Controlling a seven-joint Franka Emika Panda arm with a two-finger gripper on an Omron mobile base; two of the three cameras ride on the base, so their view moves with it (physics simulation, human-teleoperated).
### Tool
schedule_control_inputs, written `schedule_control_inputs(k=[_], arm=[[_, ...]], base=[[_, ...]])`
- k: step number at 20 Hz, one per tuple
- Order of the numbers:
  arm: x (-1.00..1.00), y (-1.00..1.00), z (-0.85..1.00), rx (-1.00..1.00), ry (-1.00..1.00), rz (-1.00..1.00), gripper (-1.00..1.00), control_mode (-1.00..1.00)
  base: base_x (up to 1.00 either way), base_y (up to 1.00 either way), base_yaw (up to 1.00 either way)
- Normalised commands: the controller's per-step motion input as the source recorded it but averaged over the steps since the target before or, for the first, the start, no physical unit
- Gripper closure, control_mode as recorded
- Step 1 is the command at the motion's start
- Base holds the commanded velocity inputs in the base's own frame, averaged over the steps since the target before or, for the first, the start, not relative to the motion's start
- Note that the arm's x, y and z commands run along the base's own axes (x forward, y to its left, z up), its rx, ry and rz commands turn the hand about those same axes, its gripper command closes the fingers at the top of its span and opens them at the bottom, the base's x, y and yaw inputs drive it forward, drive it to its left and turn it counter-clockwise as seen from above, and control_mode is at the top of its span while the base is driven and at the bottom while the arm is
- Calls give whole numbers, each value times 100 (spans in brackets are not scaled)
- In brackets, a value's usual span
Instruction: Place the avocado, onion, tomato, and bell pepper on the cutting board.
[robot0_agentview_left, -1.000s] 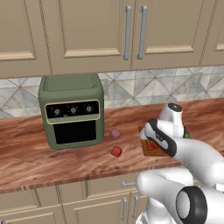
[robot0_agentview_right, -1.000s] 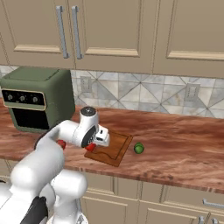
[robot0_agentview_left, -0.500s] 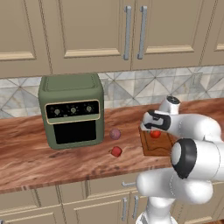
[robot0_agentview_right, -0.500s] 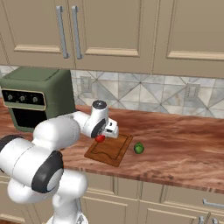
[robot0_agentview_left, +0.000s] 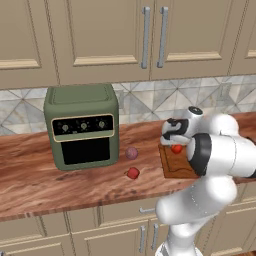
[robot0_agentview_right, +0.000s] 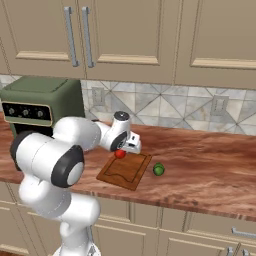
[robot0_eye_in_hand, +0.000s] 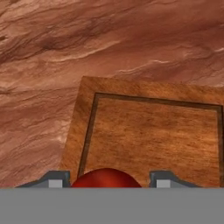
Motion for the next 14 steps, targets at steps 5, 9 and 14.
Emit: schedule_control_inputs(k=[5,9,14], arm=[[12,-27,-31,0,0,0,100,-100],[15,-6,-40,0,1,0,100,-100],[12,0,-38,0,2,0,100,-100]], base=[[0,0,0],[0,0,0],[0,0,0]])
